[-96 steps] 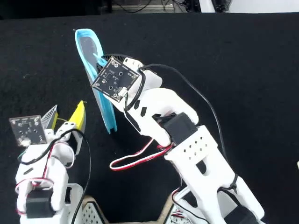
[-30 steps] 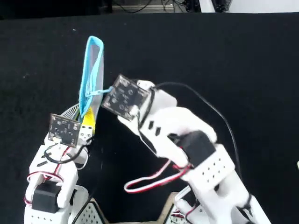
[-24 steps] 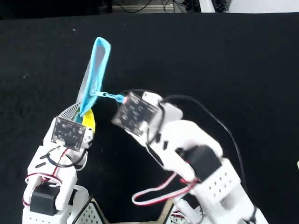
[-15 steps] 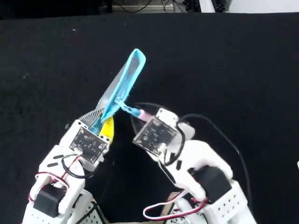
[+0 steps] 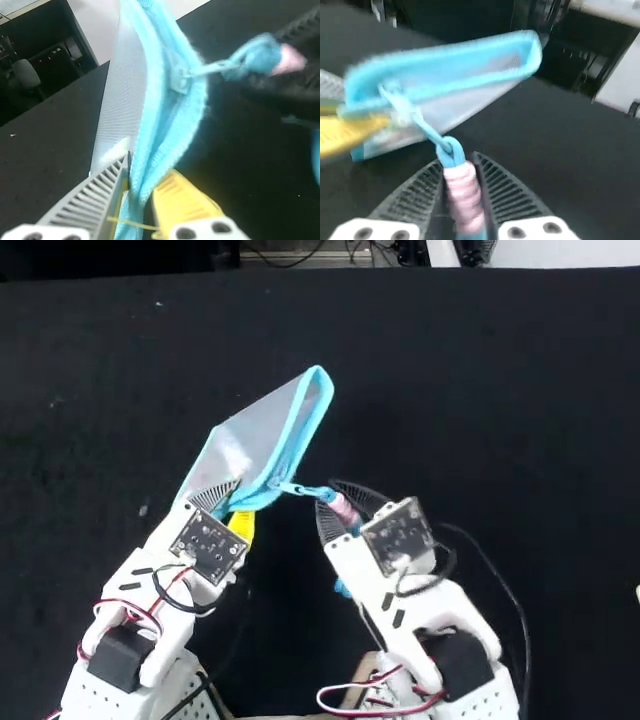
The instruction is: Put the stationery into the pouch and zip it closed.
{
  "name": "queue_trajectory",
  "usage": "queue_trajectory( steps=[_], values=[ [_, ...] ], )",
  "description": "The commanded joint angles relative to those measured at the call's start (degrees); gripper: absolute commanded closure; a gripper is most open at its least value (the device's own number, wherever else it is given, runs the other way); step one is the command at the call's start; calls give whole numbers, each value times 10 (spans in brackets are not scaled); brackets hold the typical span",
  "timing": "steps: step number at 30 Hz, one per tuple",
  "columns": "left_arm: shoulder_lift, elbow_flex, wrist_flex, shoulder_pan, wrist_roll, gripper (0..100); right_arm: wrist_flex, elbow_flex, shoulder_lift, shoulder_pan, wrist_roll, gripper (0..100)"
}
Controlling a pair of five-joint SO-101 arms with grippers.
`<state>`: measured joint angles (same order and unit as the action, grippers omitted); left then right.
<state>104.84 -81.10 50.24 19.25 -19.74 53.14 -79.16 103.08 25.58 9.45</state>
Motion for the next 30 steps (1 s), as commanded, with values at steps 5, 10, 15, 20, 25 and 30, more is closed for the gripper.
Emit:
queue_trajectory(
  steps=[5, 10, 15, 20, 25, 30],
  values=[
    [-4, -15, -15, 1, 0, 970, 8, -34, 56, -16, -7, 815],
    [-4, -68, -78, 1, 0, 970, 8, -29, 56, -11, -8, 814],
    [-4, -82, -85, 1, 0, 970, 9, -30, 56, 37, -8, 814],
    [-5, -84, -83, 1, -2, 970, 9, -30, 56, 45, -8, 814],
    [-6, -85, -81, 1, -1, 970, 4, -26, 57, 47, -8, 815],
    [-7, -85, -81, 2, -1, 971, 21, 1, 57, 47, -8, 815]
  ],
)
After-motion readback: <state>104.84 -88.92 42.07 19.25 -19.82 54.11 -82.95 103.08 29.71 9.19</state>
